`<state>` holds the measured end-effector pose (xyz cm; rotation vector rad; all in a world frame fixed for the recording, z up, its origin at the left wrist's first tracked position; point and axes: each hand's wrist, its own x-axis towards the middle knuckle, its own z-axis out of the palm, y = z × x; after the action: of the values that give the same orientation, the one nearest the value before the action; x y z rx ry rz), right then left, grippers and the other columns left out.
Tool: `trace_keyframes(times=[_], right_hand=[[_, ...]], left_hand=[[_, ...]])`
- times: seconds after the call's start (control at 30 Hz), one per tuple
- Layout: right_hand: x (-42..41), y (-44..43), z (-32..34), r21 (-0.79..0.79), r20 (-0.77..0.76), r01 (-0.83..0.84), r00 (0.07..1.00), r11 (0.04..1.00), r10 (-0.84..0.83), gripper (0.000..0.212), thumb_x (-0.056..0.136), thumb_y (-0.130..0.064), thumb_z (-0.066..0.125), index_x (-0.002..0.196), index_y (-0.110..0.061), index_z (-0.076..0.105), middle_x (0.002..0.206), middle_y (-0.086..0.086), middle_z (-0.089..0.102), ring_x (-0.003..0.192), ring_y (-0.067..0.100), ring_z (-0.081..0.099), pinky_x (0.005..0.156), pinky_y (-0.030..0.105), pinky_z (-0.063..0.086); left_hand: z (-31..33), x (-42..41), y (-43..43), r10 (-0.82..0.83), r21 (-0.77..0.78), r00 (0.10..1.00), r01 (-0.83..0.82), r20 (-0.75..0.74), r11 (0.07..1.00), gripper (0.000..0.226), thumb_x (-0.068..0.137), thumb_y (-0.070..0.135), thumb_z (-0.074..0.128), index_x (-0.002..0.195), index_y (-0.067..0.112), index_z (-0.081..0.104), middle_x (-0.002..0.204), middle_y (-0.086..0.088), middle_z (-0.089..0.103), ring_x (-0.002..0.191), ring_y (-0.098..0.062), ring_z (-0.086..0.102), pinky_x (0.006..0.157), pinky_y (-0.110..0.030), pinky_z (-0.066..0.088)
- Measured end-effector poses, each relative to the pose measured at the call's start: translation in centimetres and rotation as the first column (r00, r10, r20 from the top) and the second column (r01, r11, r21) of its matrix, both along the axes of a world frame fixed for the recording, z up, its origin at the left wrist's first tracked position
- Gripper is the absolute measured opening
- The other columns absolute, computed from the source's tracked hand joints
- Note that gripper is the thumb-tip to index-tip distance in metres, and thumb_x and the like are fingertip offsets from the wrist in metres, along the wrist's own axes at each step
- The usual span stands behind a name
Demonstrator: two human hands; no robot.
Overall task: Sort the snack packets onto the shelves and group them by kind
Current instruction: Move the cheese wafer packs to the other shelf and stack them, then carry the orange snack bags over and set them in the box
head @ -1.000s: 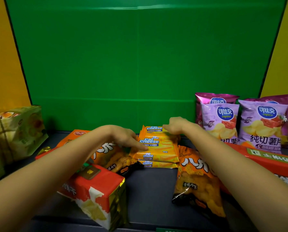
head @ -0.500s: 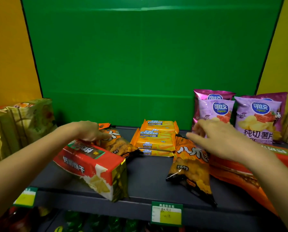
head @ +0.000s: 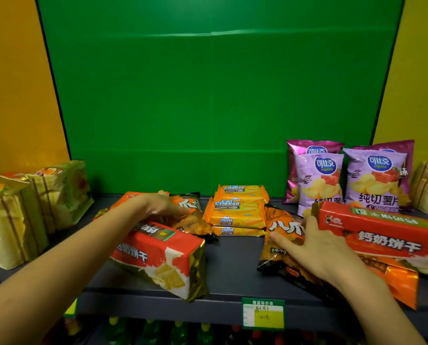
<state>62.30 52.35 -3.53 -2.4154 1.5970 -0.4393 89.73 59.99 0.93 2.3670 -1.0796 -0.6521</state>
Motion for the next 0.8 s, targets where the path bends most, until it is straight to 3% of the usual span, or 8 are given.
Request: trace_keyframes(times=[0.07, 0.13, 0.3, 0.5, 0.6, 0.67, 0.8], right_hand=[[0.1, 0.1, -0.2, 0.041, 0.048, 0.014, 0.999, 0.999, -0.016, 0.093, 0.076, -0.076, 0.034, 0.145, -0.016, 0.017, 0.128, 0.015, 0.056, 0.117, 0.036, 0.053, 0.094, 0.038, 0.041], [0.1, 0.2, -0.5, 0.063, 0.087, 0.032, 0.995, 0.997, -0.037, 0.095, 0.075, -0.076, 0.036, 0.147, -0.018, 0.013, 0.131, 0.015, 0.054, 0.119, 0.036, 0.051, 0.096, 0.039, 0.04], [0.2, 0.3, -1.1, 0.109, 0.19, 0.06, 0.979, 0.992, -0.08, 0.094, 0.075, -0.074, 0.042, 0.146, -0.018, 0.014, 0.137, 0.014, 0.05, 0.123, 0.036, 0.048, 0.097, 0.04, 0.039], [0.1, 0.8, -1.2, 0.201, 0.358, 0.028, 0.928, 0.979, -0.1, 0.089, 0.077, -0.063, 0.054, 0.143, -0.015, 0.018, 0.14, 0.013, 0.046, 0.126, 0.034, 0.045, 0.099, 0.037, 0.037], [0.3, 0.9, -1.6, 0.238, 0.45, 0.015, 0.884, 0.971, -0.124, 0.087, 0.077, -0.058, 0.059, 0.142, -0.014, 0.02, 0.137, 0.013, 0.048, 0.124, 0.034, 0.046, 0.099, 0.038, 0.037], [0.4, 0.7, -1.8, 0.241, 0.512, 0.023, 0.846, 0.97, -0.147, 0.086, 0.076, -0.054, 0.062, 0.141, -0.013, 0.023, 0.135, 0.012, 0.05, 0.122, 0.033, 0.048, 0.099, 0.04, 0.038], [0.8, 0.3, -2.1, 0.239, 0.637, 0.013, 0.753, 0.971, -0.167, 0.081, 0.072, -0.047, 0.069, 0.136, -0.013, 0.034, 0.13, 0.009, 0.055, 0.117, 0.028, 0.053, 0.1, 0.043, 0.042]], left_hand=[[-0.2, 0.5, -0.5, -0.022, -0.004, 0.997, 0.022, -0.07, 1.0, 0.042, 0.084, 0.037, 0.064, 0.101, 0.001, 0.049, 0.082, -0.011, 0.059, 0.071, -0.022, 0.058, 0.061, -0.029, 0.049], [-0.3, 0.5, -0.8, -0.07, -0.018, 0.972, 0.067, -0.225, 0.998, 0.028, 0.086, 0.031, 0.062, 0.082, 0.004, 0.055, 0.08, -0.009, 0.059, 0.071, -0.02, 0.056, 0.062, -0.026, 0.047], [-0.5, 0.9, -1.1, -0.068, -0.013, 0.921, 0.068, -0.385, 0.998, 0.02, 0.082, 0.026, 0.067, 0.085, 0.007, 0.059, 0.078, -0.007, 0.067, 0.069, -0.019, 0.061, 0.065, -0.028, 0.05], [-0.6, 1.6, -1.1, -0.066, -0.076, 0.908, 0.038, -0.413, 0.996, 0.016, 0.077, 0.015, 0.071, 0.084, 0.005, 0.06, 0.082, -0.011, 0.066, 0.071, -0.024, 0.06, 0.076, -0.034, 0.05], [-0.5, 2.1, -1.0, -0.071, -0.158, 0.902, 0.003, -0.426, 0.987, 0.027, 0.068, 0.014, 0.077, 0.087, 0.006, 0.062, 0.084, -0.012, 0.066, 0.069, -0.024, 0.059, 0.071, -0.031, 0.049], [-0.4, 2.3, -0.9, -0.071, -0.242, 0.922, -0.025, -0.38, 0.97, 0.038, 0.057, 0.017, 0.083, 0.087, 0.007, 0.061, 0.086, -0.014, 0.064, 0.069, -0.024, 0.058, 0.066, -0.03, 0.047], [0.1, 1.6, -0.7, -0.063, -0.54, 0.968, -0.08, -0.241, 0.838, 0.032, 0.064, 0.004, 0.081, 0.087, 0.01, 0.059, 0.087, -0.008, 0.065, 0.078, -0.023, 0.059, 0.063, -0.025, 0.047]])
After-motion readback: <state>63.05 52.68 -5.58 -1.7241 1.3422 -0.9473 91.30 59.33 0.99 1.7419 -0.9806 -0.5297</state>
